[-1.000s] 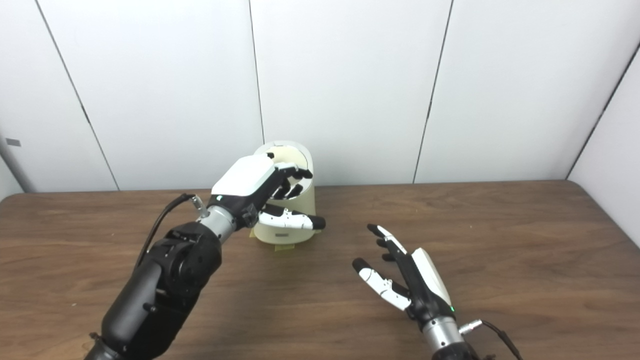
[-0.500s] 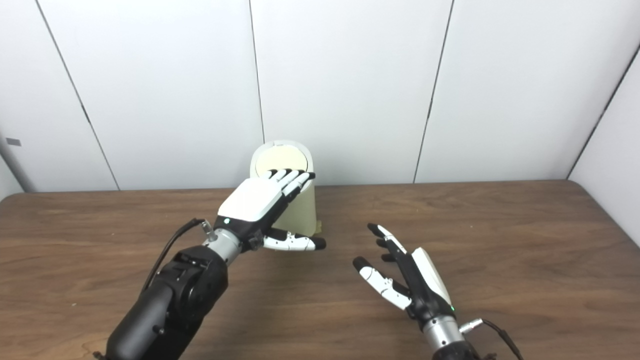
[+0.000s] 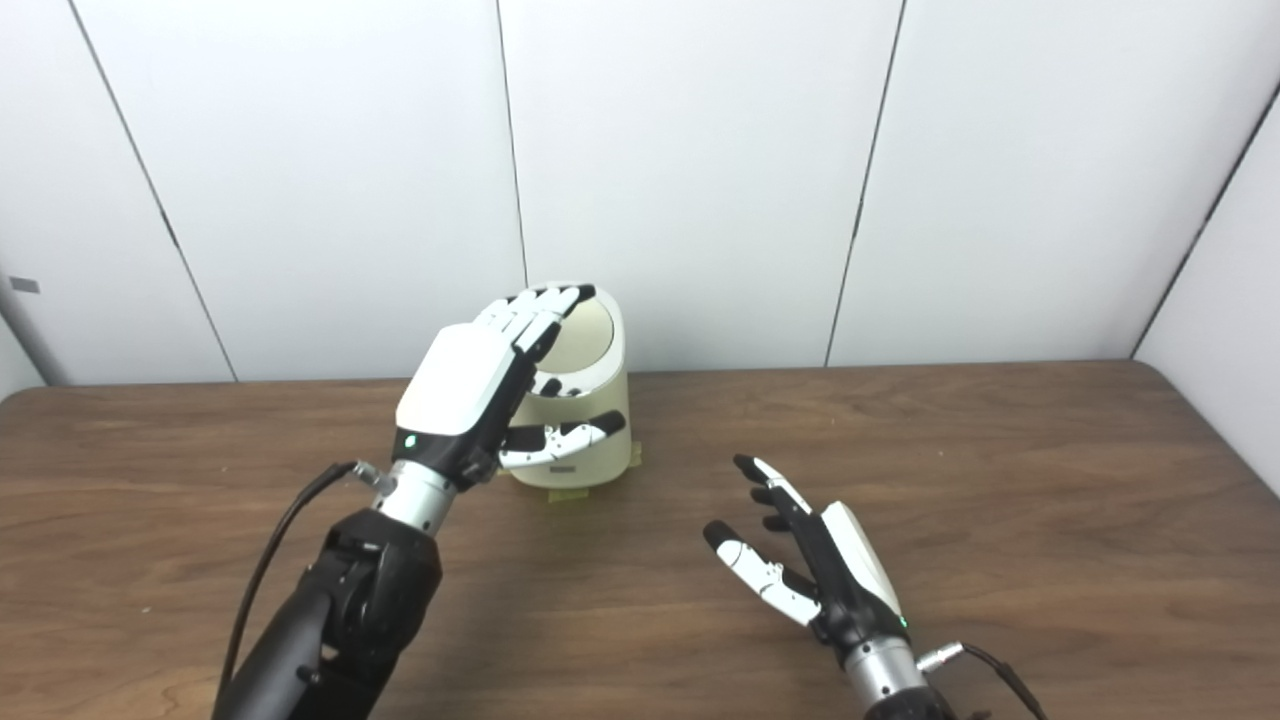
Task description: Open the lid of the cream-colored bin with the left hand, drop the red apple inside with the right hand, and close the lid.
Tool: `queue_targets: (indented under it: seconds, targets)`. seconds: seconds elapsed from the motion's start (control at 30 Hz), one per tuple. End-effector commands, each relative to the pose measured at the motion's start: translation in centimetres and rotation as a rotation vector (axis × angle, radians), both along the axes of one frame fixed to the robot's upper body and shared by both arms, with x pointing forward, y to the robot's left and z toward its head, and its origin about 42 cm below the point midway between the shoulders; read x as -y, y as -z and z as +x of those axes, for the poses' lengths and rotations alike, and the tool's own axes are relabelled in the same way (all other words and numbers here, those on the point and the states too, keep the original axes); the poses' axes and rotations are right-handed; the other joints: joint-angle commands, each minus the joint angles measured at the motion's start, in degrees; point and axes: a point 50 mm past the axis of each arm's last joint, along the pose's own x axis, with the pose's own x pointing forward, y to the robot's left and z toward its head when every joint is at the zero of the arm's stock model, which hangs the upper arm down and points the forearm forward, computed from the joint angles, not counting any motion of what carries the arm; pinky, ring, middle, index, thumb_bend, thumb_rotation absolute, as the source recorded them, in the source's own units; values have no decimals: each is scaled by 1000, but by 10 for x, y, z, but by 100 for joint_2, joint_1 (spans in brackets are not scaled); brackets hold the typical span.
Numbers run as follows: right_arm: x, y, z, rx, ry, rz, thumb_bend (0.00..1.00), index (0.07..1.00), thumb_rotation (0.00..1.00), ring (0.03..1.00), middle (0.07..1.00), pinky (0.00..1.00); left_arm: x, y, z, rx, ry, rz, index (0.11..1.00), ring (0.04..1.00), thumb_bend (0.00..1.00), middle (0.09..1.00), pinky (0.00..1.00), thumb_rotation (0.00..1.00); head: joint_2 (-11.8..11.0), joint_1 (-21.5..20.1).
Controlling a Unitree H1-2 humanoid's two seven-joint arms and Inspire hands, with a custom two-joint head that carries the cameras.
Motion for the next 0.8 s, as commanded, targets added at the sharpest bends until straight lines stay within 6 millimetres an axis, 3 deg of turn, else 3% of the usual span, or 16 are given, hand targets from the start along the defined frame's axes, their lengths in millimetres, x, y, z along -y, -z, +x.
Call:
queue_targets:
  seconds: [0.0, 0.1, 0.13, 0.27, 0.33, 0.5, 0.67, 0.77]
  targets:
    - [-3, -21, 9, 86, -3, 18, 370, 905, 795, 874, 910, 787, -3, -38, -4, 177, 56, -183, 777, 767, 407, 803, 648, 550, 6, -1]
    - [-3, -21, 10, 98, -4, 26, 362, 907, 780, 873, 909, 778, -22, -34, -14, 178, 71, -288, 938, 948, 366, 960, 895, 840, -9, 2]
    - [-3, -21, 10, 105, -2, 29, 363, 906, 762, 871, 907, 775, -31, -31, -17, 180, 69, -310, 956, 974, 384, 979, 943, 918, -19, -11]
    - [-3, -20, 10, 145, 27, 43, 371, 885, 659, 856, 890, 756, -60, -21, -35, 202, 68, -351, 934, 962, 392, 950, 957, 997, -13, 0]
    - [-2, -19, 10, 182, 52, 51, 368, 873, 640, 846, 878, 739, -72, -14, -43, 177, 72, -404, 917, 941, 388, 931, 922, 1000, -14, 2]
    - [-2, -17, 11, 295, 135, 91, 351, 774, 461, 769, 791, 652, -98, 10, -66, 93, 101, -469, 891, 882, 268, 902, 811, 1000, -12, -12]
    - [0, -15, 13, 388, 175, 111, 296, 685, 280, 669, 709, 524, -106, 27, -84, 63, 77, -462, 835, 842, 220, 848, 770, 739, -31, 4]
    - [1, -13, 14, 391, 170, 138, 245, 680, 276, 662, 697, 523, -110, 36, -89, 20, 40, -452, 823, 830, 234, 837, 748, 629, -41, -11]
